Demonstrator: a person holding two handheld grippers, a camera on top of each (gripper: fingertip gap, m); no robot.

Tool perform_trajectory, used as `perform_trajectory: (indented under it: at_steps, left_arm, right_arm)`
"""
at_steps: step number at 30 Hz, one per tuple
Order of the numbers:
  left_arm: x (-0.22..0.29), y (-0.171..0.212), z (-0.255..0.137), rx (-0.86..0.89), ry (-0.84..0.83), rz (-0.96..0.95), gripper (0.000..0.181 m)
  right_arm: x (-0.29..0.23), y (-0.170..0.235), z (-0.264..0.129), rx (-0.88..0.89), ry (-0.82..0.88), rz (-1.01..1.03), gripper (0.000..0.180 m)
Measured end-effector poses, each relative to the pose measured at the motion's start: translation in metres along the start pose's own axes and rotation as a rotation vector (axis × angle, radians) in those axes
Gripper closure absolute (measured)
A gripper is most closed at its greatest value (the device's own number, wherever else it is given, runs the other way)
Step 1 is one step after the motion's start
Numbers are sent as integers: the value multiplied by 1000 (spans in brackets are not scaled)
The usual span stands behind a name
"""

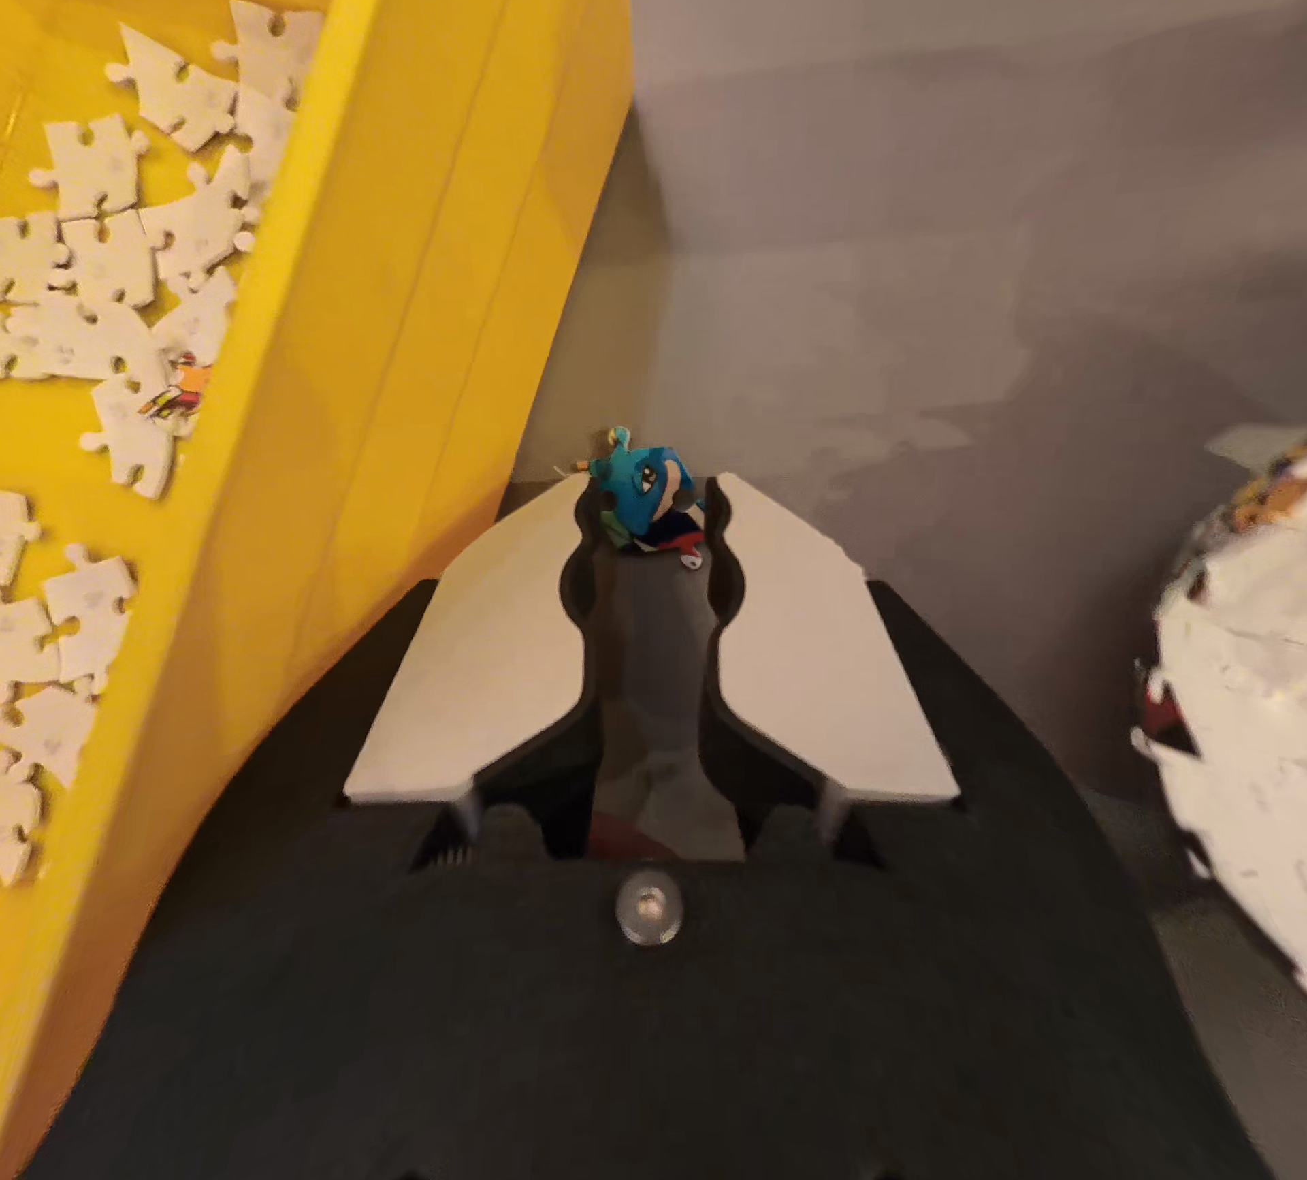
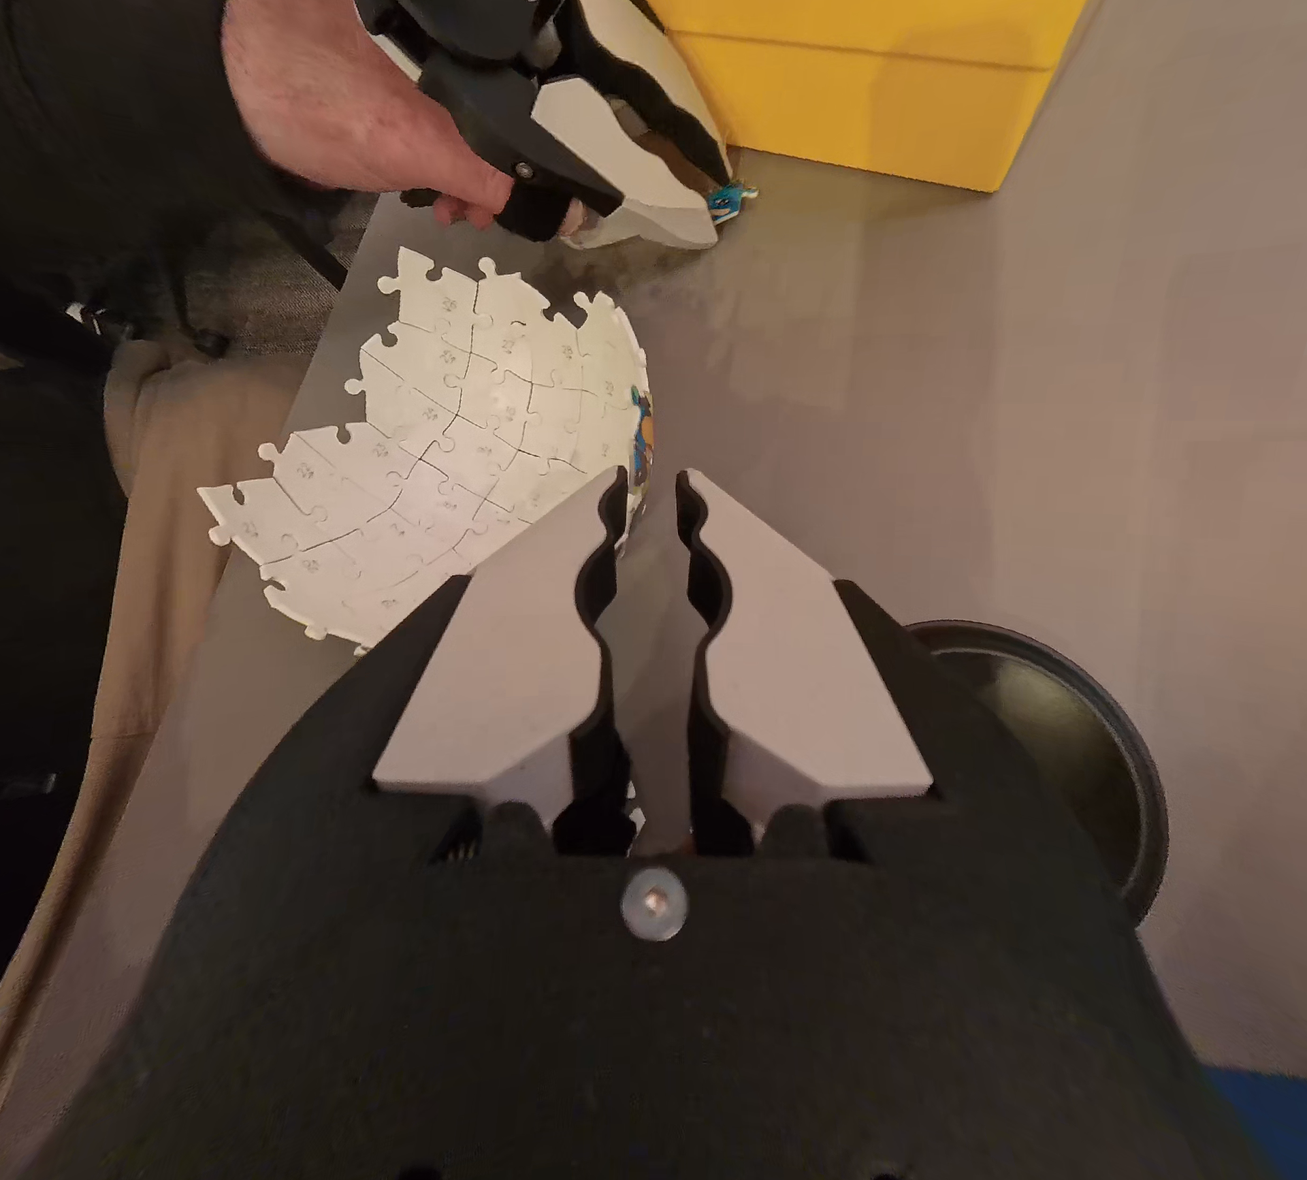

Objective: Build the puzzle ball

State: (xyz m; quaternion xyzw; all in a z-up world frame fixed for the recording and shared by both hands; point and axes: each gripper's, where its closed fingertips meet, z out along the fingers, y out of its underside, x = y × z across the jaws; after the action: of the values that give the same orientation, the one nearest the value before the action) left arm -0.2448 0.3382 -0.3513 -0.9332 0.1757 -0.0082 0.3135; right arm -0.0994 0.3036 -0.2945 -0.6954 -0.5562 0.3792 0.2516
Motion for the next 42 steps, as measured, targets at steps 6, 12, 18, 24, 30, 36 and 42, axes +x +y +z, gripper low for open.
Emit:
perform_trajectory:
  at_steps: [6, 12, 18, 24, 30, 36, 42]
  left_arm:
    - [18, 11, -10, 6, 85, 72, 158]
    - [28, 8, -21, 84, 229, 16, 159]
    - [45, -25, -63, 326, 532, -176, 160]
    - [70, -70, -152, 548, 1185, -418, 160]
    - [90, -79, -183, 560, 1427, -387, 160]
    - [103, -74, -184, 488, 1500, -345, 160]
    - [99, -81, -182, 494, 1510, -338, 161]
  right_arm:
    - [-2, 2, -1, 1, -11, 1, 167]
    - [0, 0, -6, 4, 7, -1, 165]
    - [4, -20, -24, 57, 77, -48, 162]
    - [-23, -79, -41, 204, 87, -189, 162]
    - [-58, -119, -36, 248, -13, -309, 160]
    - [-69, -119, -22, 130, -65, -440, 163]
    - [-69, -116, -19, 85, -100, -443, 174]
